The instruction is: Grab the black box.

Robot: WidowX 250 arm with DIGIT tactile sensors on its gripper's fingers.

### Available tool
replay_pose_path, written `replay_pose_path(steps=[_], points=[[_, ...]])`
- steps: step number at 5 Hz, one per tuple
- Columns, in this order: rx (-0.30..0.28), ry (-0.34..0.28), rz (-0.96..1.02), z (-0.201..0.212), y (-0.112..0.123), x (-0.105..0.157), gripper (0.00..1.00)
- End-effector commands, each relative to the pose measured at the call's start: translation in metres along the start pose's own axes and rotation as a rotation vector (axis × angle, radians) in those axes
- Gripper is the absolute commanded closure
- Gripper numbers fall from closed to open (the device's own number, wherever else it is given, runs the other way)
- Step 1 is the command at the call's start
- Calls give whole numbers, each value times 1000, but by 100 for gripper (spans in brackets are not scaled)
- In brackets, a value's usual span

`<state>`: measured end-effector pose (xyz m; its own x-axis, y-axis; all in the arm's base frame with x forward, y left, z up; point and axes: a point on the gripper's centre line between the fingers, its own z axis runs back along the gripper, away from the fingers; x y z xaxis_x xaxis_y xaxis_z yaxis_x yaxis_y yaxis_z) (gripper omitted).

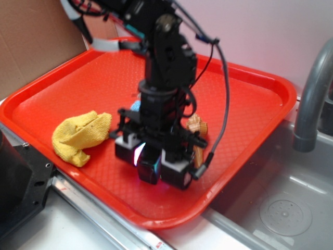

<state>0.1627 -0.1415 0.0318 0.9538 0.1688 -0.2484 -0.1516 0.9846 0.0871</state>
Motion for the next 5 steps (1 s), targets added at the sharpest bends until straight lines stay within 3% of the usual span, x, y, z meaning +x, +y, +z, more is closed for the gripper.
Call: replay_pose_path(steps=[1,2,3,4,5], points=[[47,-342,-93,127,57,17,100],[16,-392,-25,171,100,2,100],[-34,-364,19,199,131,-13,100],[-44,-338,53,198,146,-17,100],[-5,-284,57,187,145,-13,100]])
